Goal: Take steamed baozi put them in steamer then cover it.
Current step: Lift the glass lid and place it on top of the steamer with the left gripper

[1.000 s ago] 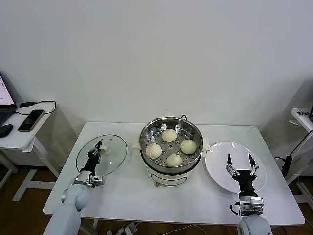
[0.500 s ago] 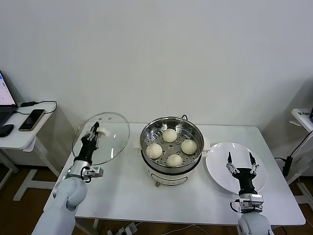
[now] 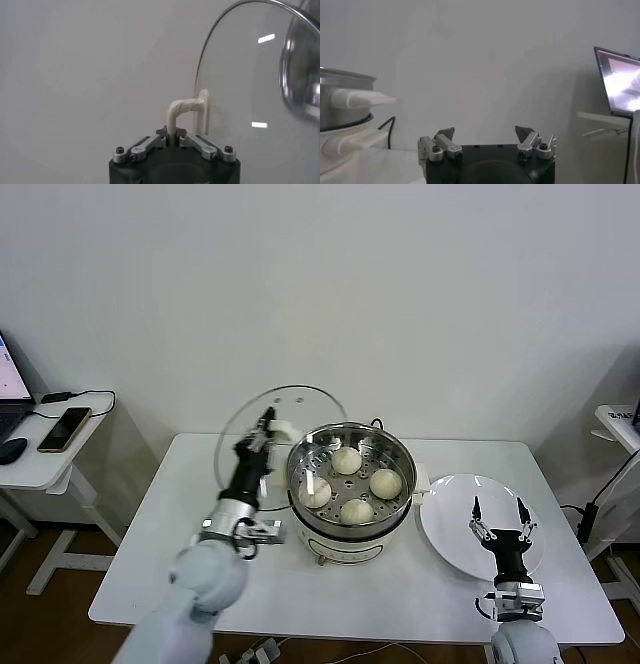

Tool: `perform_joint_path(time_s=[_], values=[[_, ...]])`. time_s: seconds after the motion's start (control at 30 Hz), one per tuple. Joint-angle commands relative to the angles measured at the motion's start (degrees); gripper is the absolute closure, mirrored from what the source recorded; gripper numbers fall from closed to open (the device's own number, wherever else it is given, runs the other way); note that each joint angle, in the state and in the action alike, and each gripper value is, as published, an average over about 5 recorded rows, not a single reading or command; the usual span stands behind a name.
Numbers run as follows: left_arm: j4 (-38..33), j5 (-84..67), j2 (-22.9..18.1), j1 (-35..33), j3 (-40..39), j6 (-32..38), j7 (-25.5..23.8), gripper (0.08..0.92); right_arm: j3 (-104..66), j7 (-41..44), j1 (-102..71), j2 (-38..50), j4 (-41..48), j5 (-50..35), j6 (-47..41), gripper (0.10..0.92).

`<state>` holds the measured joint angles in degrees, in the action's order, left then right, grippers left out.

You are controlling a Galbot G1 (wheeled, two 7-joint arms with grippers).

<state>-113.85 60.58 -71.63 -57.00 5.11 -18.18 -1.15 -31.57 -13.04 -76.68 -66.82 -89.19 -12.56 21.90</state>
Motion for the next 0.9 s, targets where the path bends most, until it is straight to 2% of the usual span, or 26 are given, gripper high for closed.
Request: perform_joint_path(time_s=[0.03,0.2,0.43,0.9], values=[[6.38,8.04,-9.55,9.58,-17.14,-12.29,-8.49,0.809,-1.29,0.03,-0.29,-0.62,0.32,0.22,0.05,0.203],[11.46,14.55,-12.67,10.68,-17.17,-13.32,-11.89,0.809,-2.24,0.26,-0.25,-0.84,1.22,0.28,0.23,0.203],[14.97,21.63,-15.93,10.46,-14.87,-13.11,-14.32,0.809,-2.07,0.42,0.62,-0.85,2.30,0.36,0.10,0.203],[16.66,26.59,-17.45,9.46,-15.57,-12.61,-15.07,0.809,-1.92,0.45,1.58,-1.31,3.58,0.67,0.11,0.203]])
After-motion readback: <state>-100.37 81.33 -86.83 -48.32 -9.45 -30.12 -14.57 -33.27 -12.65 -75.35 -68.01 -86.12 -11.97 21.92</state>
